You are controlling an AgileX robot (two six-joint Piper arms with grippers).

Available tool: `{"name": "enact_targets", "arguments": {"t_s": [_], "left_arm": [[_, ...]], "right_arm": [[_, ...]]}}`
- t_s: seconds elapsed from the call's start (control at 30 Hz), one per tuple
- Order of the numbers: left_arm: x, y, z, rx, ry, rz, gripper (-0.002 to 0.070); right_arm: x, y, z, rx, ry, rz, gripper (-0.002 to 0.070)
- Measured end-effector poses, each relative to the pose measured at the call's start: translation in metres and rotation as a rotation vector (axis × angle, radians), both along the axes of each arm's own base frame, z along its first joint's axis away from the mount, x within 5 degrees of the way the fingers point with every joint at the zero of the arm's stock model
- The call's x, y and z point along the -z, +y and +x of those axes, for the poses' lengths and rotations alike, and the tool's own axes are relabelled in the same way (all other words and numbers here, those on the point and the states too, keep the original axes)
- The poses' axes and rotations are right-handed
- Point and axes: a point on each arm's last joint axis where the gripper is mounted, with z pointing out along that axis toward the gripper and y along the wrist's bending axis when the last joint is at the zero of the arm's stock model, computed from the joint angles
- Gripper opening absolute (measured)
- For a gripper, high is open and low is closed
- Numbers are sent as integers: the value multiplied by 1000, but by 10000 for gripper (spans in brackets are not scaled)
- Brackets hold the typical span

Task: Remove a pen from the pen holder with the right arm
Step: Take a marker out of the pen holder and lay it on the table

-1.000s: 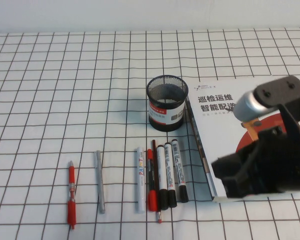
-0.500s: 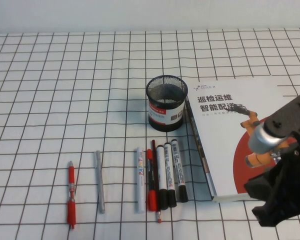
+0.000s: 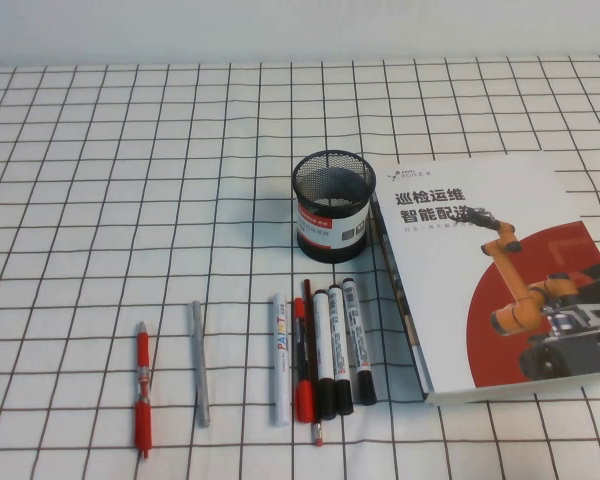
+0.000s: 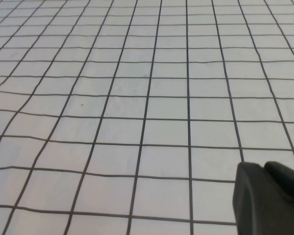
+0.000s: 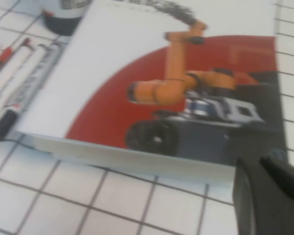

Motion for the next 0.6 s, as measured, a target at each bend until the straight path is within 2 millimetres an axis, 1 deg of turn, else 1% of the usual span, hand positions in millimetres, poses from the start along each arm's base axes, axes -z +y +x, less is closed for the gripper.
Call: {"name": "enact_targets", "arguments": {"t_s": [0.17,0.23,0.27,0.43,0.6], "left_arm": [[0,0,0,0,0,0,-3],[0,0,0,0,0,0,-3],[0,0,0,0,0,0,-3],[0,0,0,0,0,0,-3],[0,0,0,0,0,0,-3]], "right_arm": [[42,-18,-24,119,-115,38,-15],[52,-22,-30,152,-155,47,-15],[55,-23,-33,168,-175,53,-15],[54,-27,-42,211,-233,88,-15],[58,-28,-45,227,-205,95,-15]]}}
